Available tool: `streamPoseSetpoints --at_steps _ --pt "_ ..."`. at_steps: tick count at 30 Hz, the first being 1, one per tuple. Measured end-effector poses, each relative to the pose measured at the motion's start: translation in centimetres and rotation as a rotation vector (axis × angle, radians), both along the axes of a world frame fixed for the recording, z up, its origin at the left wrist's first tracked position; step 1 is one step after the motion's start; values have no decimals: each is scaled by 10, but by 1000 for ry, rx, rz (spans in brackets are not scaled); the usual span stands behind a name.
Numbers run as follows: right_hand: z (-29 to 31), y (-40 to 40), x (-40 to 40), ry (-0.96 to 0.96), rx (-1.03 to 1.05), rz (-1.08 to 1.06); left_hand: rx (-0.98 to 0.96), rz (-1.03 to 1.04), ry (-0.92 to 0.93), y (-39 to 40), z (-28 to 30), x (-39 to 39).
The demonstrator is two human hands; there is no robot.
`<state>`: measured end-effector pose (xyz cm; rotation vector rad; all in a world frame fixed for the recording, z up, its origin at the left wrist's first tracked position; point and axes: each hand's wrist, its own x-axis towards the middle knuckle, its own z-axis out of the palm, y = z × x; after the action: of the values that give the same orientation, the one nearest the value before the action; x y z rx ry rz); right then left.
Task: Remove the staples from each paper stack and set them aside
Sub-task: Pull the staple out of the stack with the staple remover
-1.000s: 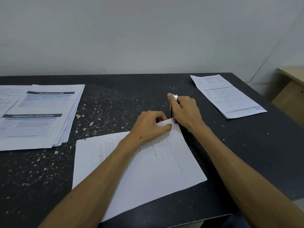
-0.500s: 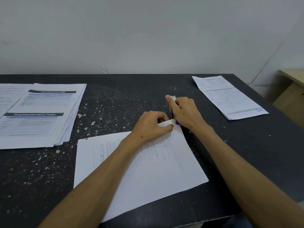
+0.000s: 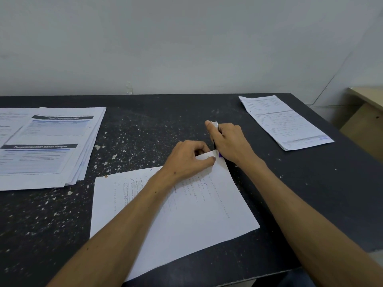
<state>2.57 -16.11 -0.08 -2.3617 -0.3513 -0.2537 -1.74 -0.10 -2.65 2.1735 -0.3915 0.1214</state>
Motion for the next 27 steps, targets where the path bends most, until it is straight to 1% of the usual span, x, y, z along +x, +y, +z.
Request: streamPoseSetpoints --at_steps 11,17,21,27 --pt "-5 1 0 -8 9 -20 -19 -6 6 1 -2 1" --pt "-6 2 -3 -59 -17 -145 -28 0 16 1 -1 1" --pt "-8 3 -7 -42 52 -288 -42 6 25 1 -1 0" --pt "-10 6 -18 12 259 -374 -36 16 24 1 -1 0"
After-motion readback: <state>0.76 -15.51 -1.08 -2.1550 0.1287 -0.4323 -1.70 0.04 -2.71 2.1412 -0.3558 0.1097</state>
